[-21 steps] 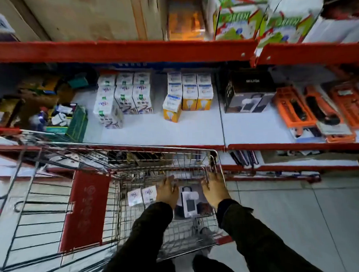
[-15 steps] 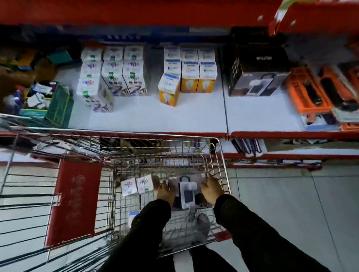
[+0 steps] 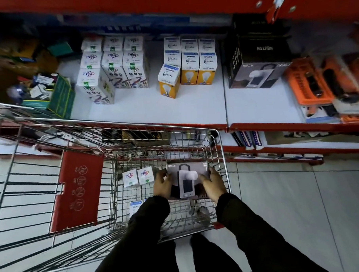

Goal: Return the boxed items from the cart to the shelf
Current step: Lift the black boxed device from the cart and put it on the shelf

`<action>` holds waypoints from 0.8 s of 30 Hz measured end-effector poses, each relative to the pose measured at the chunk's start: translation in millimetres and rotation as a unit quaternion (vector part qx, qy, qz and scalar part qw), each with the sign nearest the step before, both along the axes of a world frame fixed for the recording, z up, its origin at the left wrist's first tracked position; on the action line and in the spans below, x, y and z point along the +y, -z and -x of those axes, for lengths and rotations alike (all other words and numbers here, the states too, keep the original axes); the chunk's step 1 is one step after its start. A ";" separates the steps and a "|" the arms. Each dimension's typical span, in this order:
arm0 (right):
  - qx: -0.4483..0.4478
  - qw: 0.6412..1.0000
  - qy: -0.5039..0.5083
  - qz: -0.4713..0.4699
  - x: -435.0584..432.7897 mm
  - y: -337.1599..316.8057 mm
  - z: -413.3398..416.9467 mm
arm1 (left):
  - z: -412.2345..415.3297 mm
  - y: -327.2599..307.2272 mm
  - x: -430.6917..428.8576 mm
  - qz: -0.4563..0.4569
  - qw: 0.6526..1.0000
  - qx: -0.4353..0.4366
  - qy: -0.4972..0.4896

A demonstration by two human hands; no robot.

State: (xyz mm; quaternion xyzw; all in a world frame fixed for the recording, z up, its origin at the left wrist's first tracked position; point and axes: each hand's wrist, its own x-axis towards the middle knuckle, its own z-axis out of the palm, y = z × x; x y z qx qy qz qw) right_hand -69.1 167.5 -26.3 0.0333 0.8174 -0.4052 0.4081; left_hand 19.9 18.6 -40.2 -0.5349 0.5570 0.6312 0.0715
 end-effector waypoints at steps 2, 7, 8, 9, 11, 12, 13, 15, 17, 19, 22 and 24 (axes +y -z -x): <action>0.029 0.999 0.012 0.014 1.4 -20.0 -0.7 | -0.9 -26.8 -0.3 0.041 0.999 0.018 -0.007; 0.081 0.989 0.098 0.070 3.5 -62.8 1.0 | 0.2 -78.9 -0.3 0.100 0.990 0.070 -0.075; 0.099 0.985 0.121 0.080 2.8 -70.2 4.2 | 2.5 -86.0 -0.2 0.108 0.987 0.080 -0.087; 0.124 0.979 0.138 0.087 3.1 -78.6 6.8 | 3.8 -95.3 0.1 0.120 0.983 0.094 -0.098; 0.160 0.966 0.175 0.104 2.6 -99.4 13.4 | 9.8 -113.8 0.6 0.138 0.976 0.124 -0.117; 0.168 0.960 0.194 0.113 1.2 -105.4 18.0 | 14.4 -118.8 0.2 0.144 0.974 0.131 -0.119; 0.185 0.953 0.210 0.118 0.4 -114.1 22.2 | 18.8 -126.6 0.0 0.152 0.972 0.138 -0.117; 0.221 0.938 0.237 0.122 1.7 -132.3 32.0 | 30.8 -145.3 0.3 0.168 0.967 0.158 -0.109; 0.252 0.924 0.257 0.132 3.3 -150.8 44.9 | 48.8 -165.0 2.6 0.188 0.962 0.175 -0.097; 0.267 0.911 0.279 0.148 7.0 -164.2 58.8 | 68.6 -181.2 6.2 0.205 0.958 0.180 -0.082; 0.295 0.895 0.299 0.148 19.3 -177.0 83.8 | 103.4 -194.3 14.7 0.228 0.952 0.200 -0.047; 0.307 0.888 0.311 0.139 29.9 -180.8 103.4 | 127.0 -199.2 21.0 0.233 0.949 0.213 -0.019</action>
